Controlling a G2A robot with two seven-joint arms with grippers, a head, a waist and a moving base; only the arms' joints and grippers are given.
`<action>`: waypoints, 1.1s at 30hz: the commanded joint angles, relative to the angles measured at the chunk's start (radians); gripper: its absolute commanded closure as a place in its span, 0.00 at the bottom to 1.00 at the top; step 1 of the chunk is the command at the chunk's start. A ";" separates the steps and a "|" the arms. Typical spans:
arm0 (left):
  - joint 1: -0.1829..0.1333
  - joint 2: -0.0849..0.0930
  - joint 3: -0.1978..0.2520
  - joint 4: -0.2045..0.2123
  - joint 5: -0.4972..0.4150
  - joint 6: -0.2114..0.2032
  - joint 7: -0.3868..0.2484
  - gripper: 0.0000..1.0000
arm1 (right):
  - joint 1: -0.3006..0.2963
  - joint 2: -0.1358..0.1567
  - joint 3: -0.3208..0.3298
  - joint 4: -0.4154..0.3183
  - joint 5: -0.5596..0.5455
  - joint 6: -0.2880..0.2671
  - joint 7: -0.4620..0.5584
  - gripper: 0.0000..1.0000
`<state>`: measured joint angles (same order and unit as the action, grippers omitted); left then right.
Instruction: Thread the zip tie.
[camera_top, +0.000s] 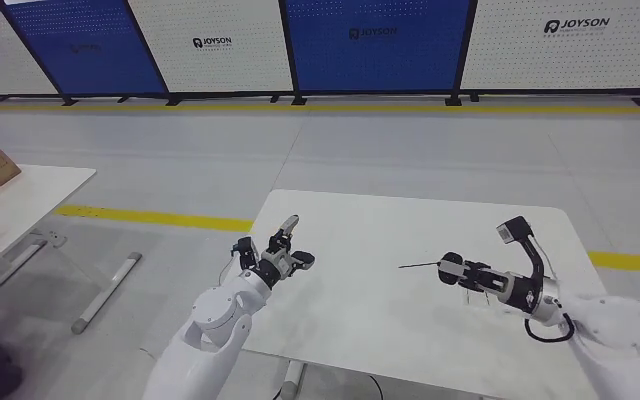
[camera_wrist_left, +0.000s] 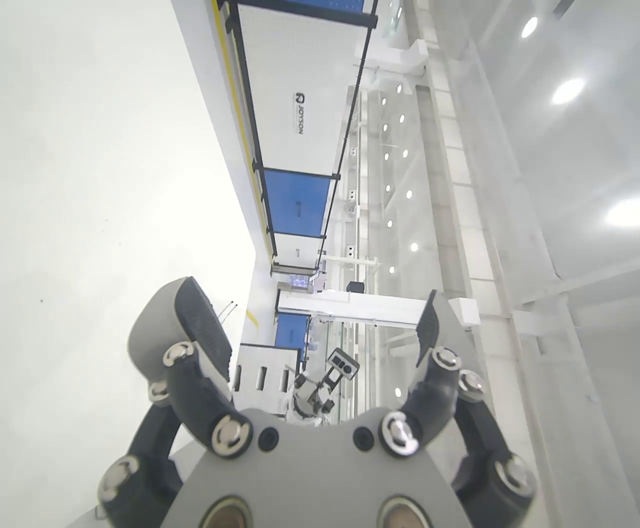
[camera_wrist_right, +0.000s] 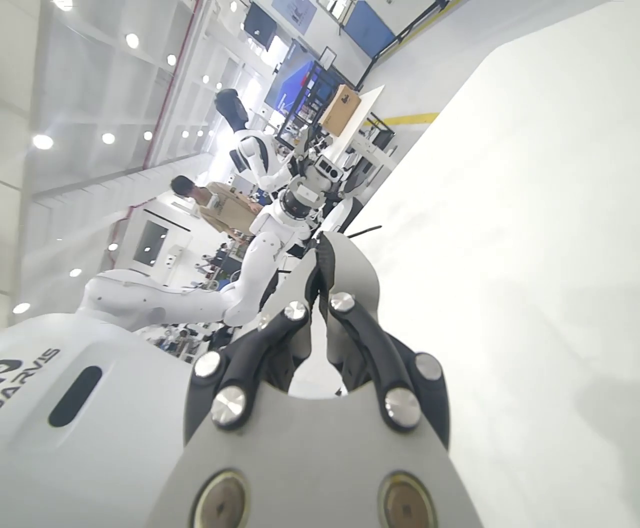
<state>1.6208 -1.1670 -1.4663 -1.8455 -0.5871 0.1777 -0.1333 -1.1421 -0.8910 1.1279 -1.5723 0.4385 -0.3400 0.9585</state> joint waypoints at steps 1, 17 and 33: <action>0.001 0.000 -0.001 0.000 -0.001 0.005 -0.003 0.00 | 0.000 0.001 0.002 -0.002 -0.005 0.000 -0.002 1.00; -0.043 -0.008 0.122 -0.013 0.077 0.007 -0.052 0.00 | 0.005 -0.048 -0.080 -0.023 -0.044 0.000 -0.164 1.00; -0.086 -0.023 0.222 0.035 0.131 0.010 0.032 0.00 | 0.058 -0.098 -0.152 0.063 -0.061 0.001 -0.226 1.00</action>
<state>1.5350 -1.1898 -1.2443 -1.8102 -0.4556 0.1872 -0.1015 -1.0823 -0.9886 0.9756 -1.5088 0.3766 -0.3399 0.7360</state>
